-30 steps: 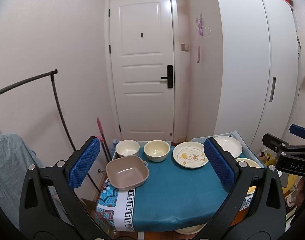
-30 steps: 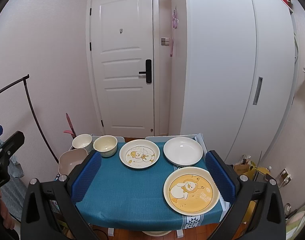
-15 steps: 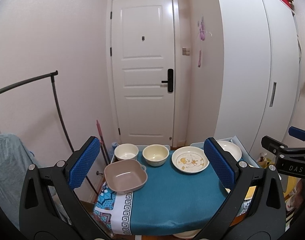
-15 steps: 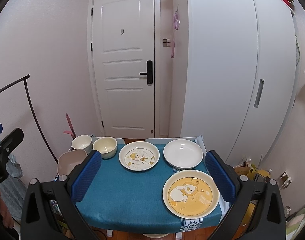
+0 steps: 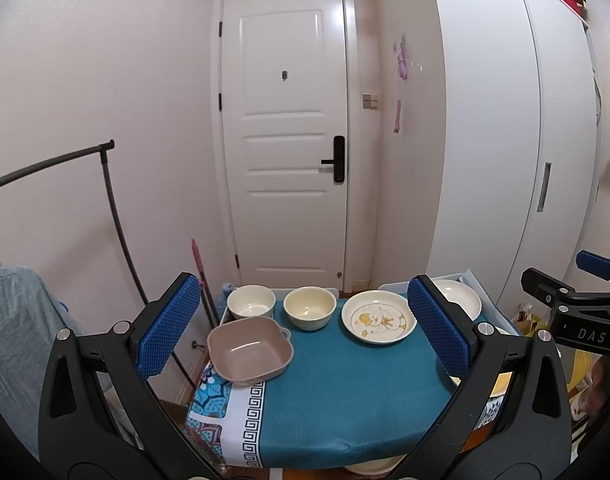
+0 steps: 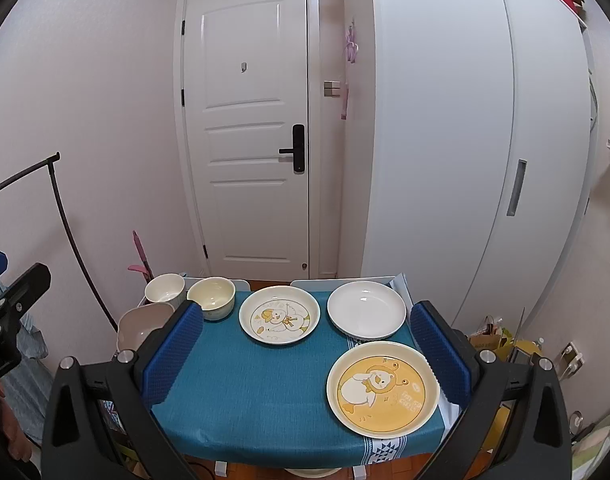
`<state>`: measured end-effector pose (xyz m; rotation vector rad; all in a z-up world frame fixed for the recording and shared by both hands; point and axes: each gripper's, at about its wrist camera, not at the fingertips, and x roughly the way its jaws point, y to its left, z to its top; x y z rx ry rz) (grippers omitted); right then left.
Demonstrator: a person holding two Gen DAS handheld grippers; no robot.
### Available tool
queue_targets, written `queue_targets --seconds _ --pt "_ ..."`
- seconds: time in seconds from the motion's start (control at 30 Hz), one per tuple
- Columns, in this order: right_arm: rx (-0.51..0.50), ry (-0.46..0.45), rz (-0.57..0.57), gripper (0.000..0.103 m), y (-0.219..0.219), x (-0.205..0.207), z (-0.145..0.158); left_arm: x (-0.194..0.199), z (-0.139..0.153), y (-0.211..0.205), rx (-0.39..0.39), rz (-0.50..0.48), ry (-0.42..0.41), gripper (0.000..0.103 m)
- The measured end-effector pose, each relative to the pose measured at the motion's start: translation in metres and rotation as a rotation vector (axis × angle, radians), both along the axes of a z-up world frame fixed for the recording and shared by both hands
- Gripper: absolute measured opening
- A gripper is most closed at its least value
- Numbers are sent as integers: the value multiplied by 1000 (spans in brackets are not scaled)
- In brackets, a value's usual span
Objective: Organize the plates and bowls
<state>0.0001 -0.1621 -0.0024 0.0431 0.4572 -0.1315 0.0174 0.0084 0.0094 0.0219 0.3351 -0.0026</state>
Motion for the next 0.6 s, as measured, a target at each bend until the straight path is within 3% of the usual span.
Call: queue_targets --seconds 0.33,0.6 --pt "17 15 -11 103 -10 7 -5 15 -6 -4 -1 -22 32 103" --pt "77 100 -124 103 -71 31 -33 79 -29 -36 -23 -171 174 103"
